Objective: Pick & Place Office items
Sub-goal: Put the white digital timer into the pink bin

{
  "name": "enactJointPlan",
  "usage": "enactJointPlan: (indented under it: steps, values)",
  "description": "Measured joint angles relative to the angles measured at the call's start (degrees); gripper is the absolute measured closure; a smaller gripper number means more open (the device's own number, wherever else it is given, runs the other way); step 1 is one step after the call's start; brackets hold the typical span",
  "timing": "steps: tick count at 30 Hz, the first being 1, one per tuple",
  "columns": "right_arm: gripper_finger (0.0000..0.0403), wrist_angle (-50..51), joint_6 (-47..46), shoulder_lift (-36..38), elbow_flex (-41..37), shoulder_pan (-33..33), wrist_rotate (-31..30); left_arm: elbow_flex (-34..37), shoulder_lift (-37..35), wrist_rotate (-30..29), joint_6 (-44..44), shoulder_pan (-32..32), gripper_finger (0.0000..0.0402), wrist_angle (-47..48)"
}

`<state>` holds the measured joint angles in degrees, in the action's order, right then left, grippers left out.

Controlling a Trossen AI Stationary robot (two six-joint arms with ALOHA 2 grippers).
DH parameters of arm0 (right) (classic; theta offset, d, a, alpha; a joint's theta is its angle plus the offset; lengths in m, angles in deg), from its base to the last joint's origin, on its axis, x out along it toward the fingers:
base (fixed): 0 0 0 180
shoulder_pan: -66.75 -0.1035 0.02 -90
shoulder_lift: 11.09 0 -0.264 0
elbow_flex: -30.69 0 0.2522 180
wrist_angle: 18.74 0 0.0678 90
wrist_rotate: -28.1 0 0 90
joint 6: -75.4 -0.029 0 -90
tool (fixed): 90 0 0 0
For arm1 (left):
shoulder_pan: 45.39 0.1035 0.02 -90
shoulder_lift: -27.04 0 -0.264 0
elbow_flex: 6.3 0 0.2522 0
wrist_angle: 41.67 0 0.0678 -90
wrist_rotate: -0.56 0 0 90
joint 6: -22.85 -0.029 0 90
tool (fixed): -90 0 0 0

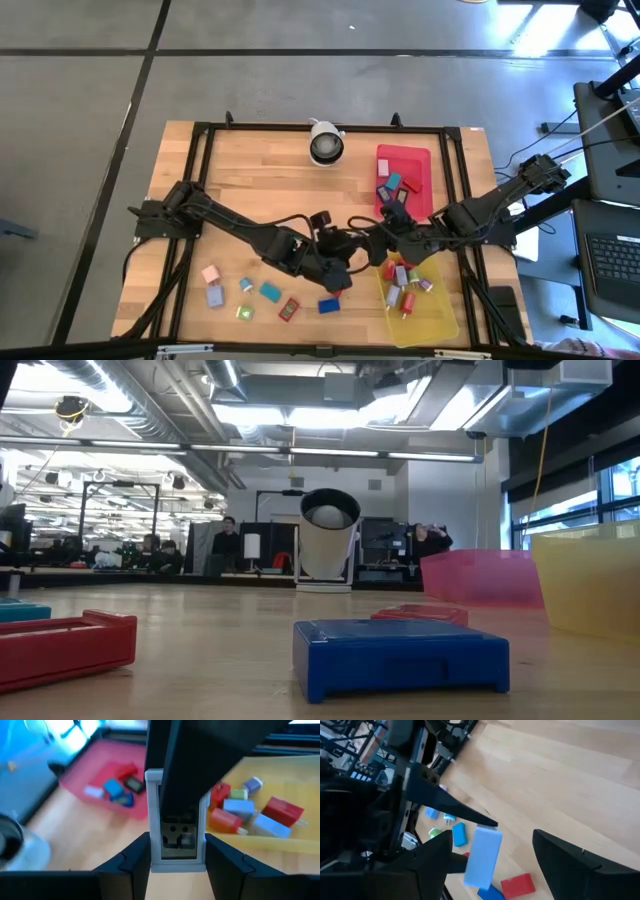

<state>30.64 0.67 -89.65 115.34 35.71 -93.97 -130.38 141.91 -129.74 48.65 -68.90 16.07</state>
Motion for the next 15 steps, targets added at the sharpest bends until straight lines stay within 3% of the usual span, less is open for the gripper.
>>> enactJointPlan:
  steps: [7,15]
  values:
    - [0.0146,0.0,4.3,0.0,0.0,0.0,0.0,0.0,0.0,-4.4,-8.1,0.0,0.0248,-0.9]
    - [0.0261,-0.3,5.3,0.0,0.0,0.6,0.2,0.0,0.0,-5.3,-10.6,0.1,0.0247,-0.8]
